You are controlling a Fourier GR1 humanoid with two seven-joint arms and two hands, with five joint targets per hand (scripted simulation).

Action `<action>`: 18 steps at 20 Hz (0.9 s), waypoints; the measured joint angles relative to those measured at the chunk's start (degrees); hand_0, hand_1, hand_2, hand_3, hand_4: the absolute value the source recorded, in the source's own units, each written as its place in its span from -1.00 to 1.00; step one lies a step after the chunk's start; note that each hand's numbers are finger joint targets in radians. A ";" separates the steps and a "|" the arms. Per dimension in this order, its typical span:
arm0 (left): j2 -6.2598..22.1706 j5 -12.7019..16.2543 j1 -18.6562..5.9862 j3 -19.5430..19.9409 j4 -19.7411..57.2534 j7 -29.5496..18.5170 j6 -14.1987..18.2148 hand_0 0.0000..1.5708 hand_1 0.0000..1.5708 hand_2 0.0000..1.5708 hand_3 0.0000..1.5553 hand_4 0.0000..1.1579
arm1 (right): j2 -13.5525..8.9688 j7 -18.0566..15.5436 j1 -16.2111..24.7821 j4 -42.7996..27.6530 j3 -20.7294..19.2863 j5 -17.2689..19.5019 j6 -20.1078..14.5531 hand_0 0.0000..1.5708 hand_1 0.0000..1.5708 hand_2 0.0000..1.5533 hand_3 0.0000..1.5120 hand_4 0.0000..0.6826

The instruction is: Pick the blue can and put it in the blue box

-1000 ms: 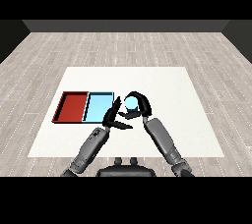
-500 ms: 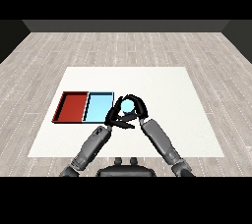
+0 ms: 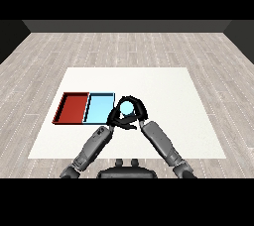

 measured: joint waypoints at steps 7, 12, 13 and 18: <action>0.12 1.19 -3.10 -1.92 3.90 -1.46 3.69 -1.00 -1.00 -1.00 -1.00 -0.71 | 0.17 0.52 -3.48 1.64 2.06 -2.26 -1.67 0.93 0.93 0.90 0.87 0.60; 0.76 -0.77 -5.33 -3.41 4.82 2.66 8.16 -1.00 -1.00 -1.00 -1.00 -1.00 | -0.40 -1.00 -2.31 1.39 3.05 -3.38 -1.72 0.90 0.90 0.88 0.86 0.67; 0.85 -1.74 -5.35 -3.46 4.67 3.60 8.14 -1.00 -1.00 -1.00 -1.00 -1.00 | -0.43 -1.30 -1.57 0.94 3.25 -3.14 -1.76 0.90 0.90 0.88 0.86 0.67; 1.59 -4.98 -6.28 -5.27 4.55 3.82 11.47 0.14 0.14 0.23 0.10 0.12 | -1.34 0.17 -1.89 0.16 3.67 -3.11 -2.09 0.89 0.89 0.88 0.86 0.64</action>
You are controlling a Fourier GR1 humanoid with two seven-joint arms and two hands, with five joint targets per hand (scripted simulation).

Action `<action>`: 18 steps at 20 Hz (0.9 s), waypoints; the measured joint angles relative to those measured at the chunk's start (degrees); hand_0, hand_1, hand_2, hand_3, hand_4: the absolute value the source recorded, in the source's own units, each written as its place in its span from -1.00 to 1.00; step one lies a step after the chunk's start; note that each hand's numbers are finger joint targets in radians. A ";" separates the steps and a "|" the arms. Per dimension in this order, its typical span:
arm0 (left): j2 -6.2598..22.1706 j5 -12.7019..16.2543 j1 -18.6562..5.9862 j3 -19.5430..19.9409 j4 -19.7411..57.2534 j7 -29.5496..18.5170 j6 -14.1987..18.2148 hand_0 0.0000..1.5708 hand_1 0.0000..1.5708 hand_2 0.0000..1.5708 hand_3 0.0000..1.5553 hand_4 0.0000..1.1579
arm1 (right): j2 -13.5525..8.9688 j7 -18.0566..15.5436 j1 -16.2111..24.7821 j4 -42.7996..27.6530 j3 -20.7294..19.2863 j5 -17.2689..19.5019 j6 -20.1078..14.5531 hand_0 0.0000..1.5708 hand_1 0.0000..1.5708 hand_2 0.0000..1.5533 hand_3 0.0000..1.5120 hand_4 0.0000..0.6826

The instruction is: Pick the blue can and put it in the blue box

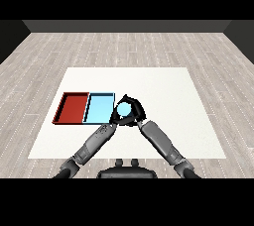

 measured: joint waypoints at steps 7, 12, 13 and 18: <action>-0.04 2.43 0.95 0.34 0.22 -2.00 1.66 -0.11 -0.11 -0.01 -0.28 0.13 | 0.22 -1.64 -1.39 1.35 0.93 -1.89 -0.81 0.88 0.88 0.87 0.85 0.74; 0.32 6.94 -0.65 -2.14 1.54 -2.38 5.67 1.00 1.00 0.90 0.62 0.10 | -0.02 -1.86 -0.88 0.93 0.84 -1.48 -1.05 0.86 0.86 0.87 0.86 0.61; -0.07 7.74 -0.50 -2.40 1.71 -3.50 6.04 1.00 1.00 0.99 0.84 0.11 | -0.36 -1.84 0.21 0.02 0.55 -1.87 -0.28 0.83 0.83 0.85 0.84 0.52; -1.08 9.60 -0.57 -0.84 2.28 -10.23 7.35 1.00 1.00 0.98 0.89 0.80 | -0.08 -0.16 1.55 -1.96 -0.59 -2.99 0.41 -1.00 -1.00 -1.00 -1.00 -1.00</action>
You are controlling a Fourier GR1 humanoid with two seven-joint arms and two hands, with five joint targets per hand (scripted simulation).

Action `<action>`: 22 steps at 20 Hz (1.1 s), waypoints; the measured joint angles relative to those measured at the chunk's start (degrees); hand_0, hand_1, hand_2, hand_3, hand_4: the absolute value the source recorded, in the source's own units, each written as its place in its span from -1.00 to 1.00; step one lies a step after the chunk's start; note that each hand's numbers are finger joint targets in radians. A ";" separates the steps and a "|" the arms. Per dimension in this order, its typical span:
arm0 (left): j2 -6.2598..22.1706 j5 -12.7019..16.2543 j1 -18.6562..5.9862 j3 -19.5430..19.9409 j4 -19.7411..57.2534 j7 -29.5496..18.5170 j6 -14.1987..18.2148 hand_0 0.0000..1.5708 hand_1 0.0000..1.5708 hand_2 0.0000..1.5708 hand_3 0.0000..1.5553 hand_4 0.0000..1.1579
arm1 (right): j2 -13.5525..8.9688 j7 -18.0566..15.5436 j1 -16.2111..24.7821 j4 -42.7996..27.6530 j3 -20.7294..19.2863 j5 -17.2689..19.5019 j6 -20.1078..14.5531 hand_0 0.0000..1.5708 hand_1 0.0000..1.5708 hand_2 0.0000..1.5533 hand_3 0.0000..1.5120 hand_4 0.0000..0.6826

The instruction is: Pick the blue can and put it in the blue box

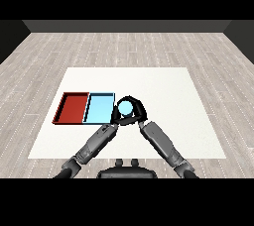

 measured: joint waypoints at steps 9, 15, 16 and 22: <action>-0.28 0.85 -0.01 2.67 1.60 -6.38 -0.75 1.00 1.00 0.99 0.86 0.96 | 1.16 2.07 1.11 -0.45 -2.40 3.43 1.27 -1.00 -1.00 -1.00 -1.00 -1.00; -0.48 -1.08 -1.27 3.37 3.78 -8.22 0.77 1.00 1.00 1.00 0.90 0.97 | 1.30 2.22 1.34 -2.16 -5.10 3.59 0.22 -1.00 -1.00 -1.00 -1.00 -1.00; -0.20 -1.53 -0.94 3.76 3.52 -8.14 0.52 1.00 1.00 1.00 0.90 0.97 | 0.66 2.52 2.73 -4.19 -5.52 3.28 0.78 -1.00 -1.00 -1.00 -1.00 -1.00; 0.14 -4.82 0.17 5.09 2.79 -7.43 1.53 1.00 1.00 1.00 0.88 0.94 | -1.32 0.47 5.70 -7.71 -9.87 -0.49 7.22 -1.00 -1.00 -1.00 -1.00 -1.00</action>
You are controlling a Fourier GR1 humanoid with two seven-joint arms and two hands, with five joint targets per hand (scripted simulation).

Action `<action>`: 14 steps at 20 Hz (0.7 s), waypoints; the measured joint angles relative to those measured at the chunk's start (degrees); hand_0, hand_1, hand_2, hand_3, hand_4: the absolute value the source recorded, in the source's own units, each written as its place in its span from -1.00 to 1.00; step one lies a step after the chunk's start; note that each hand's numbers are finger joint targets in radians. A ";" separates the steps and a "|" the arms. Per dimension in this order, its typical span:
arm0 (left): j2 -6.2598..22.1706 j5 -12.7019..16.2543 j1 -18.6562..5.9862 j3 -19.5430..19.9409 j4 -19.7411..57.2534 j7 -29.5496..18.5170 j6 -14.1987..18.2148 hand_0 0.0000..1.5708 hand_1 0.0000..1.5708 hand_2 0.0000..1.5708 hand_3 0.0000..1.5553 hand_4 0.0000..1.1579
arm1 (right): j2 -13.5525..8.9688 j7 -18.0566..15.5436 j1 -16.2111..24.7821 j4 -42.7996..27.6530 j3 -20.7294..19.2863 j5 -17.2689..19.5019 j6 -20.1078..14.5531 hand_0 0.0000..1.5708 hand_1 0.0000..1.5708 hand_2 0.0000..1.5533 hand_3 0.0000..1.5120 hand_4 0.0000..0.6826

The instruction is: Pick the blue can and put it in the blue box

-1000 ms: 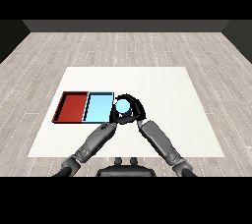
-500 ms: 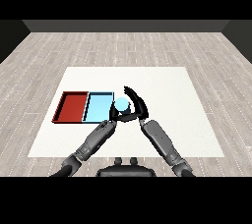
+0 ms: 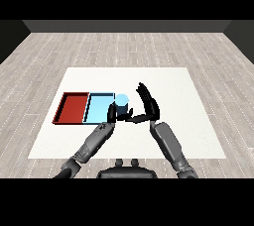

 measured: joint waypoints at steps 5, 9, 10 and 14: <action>3.20 -1.57 -0.68 3.37 0.64 1.27 -0.19 1.00 1.00 0.99 0.90 0.99 | -3.97 0.77 6.13 -9.46 -2.94 -1.48 1.97 -1.00 -1.00 -1.00 -1.00 -1.00; 7.01 -1.99 -2.75 7.18 4.07 3.33 -0.22 0.95 0.95 0.97 0.90 0.95 | -6.67 0.23 10.20 -14.20 -6.72 -3.21 3.03 -1.00 -1.00 -1.00 -1.00 -1.00; 8.07 -2.01 -3.56 8.25 5.30 4.10 -0.15 0.95 0.95 0.96 0.91 0.95 | -7.50 -0.09 11.50 -15.03 -7.66 -3.77 3.72 -1.00 -1.00 -1.00 -1.00 -1.00; 12.48 -2.73 -5.51 11.01 11.75 6.93 -1.30 0.98 0.98 0.96 0.88 0.88 | -7.60 -1.04 11.81 -14.12 -10.22 -4.57 3.90 -1.00 -1.00 -1.00 -1.00 -1.00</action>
